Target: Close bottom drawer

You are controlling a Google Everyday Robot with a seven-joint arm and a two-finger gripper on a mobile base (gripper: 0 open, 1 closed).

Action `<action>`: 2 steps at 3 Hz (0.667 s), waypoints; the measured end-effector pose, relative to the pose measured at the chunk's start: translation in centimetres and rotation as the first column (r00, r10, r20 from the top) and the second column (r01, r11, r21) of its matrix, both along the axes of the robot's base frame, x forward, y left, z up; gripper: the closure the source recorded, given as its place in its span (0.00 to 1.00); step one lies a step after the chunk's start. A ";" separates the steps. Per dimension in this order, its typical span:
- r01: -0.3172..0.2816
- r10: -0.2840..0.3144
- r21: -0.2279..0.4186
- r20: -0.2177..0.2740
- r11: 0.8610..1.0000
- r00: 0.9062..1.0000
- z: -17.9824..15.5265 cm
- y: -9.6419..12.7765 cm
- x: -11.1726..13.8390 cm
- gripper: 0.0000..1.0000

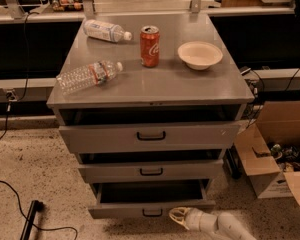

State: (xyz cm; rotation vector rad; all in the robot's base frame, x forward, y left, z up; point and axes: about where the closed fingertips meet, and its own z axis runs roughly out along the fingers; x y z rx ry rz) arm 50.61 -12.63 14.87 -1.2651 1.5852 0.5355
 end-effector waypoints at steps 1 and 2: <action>0.002 -0.002 0.002 0.004 1.000 1.000 0.3 -0.2 4.8 1.00; 0.000 0.000 0.002 0.003 1.000 1.000 0.2 -0.1 4.8 1.00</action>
Offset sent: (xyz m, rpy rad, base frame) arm 0.0747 -0.0075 0.0031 0.0027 0.0158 0.0041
